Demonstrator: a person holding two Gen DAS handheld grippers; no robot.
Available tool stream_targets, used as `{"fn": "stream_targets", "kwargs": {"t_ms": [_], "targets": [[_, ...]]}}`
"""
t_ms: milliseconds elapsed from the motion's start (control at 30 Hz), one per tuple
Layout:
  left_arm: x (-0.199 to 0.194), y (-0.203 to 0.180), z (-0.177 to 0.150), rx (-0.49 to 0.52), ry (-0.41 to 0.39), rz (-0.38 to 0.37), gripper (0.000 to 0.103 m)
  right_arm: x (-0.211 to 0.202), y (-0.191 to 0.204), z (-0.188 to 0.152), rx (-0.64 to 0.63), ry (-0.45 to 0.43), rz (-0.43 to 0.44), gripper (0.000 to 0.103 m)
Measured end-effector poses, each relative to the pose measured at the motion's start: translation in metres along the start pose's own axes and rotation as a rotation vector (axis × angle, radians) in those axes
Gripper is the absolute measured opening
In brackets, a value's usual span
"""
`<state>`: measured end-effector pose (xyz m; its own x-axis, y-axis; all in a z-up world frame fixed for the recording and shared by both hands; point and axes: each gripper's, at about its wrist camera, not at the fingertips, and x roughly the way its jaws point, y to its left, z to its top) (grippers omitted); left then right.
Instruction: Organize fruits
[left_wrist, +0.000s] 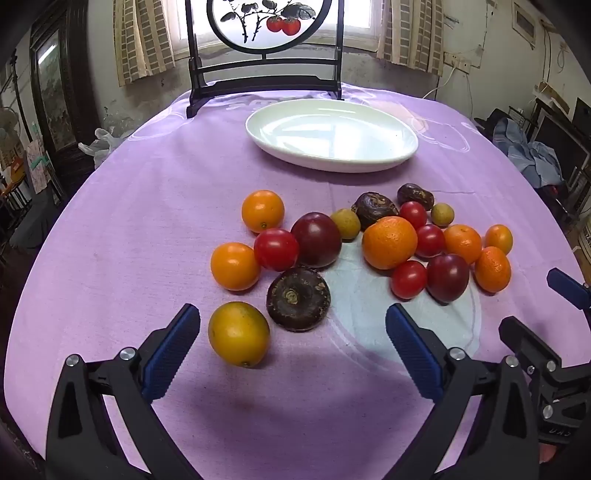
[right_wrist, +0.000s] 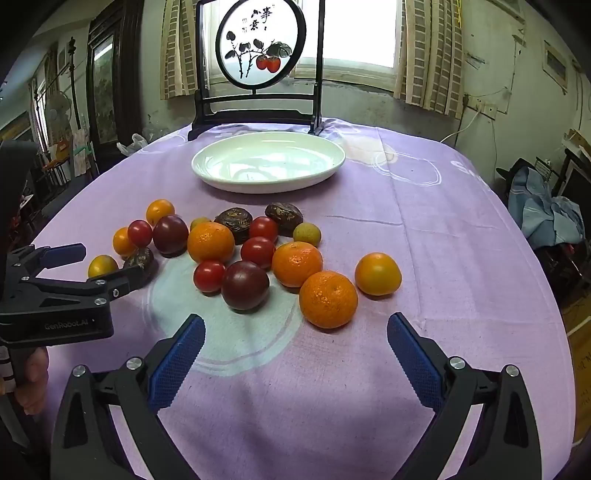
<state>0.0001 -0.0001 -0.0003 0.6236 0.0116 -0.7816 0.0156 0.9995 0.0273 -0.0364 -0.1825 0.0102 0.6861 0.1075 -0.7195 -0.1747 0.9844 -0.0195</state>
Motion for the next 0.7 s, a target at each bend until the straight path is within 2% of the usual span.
{"fn": "stream_targets", "kwargs": {"t_ms": [700], "targets": [[-0.0025,0.0025,-0.0008,-0.008,0.003,-0.016,0.099,-0.0018,0.0003,-0.001,-0.003,0.0,0.002,0.1]]}}
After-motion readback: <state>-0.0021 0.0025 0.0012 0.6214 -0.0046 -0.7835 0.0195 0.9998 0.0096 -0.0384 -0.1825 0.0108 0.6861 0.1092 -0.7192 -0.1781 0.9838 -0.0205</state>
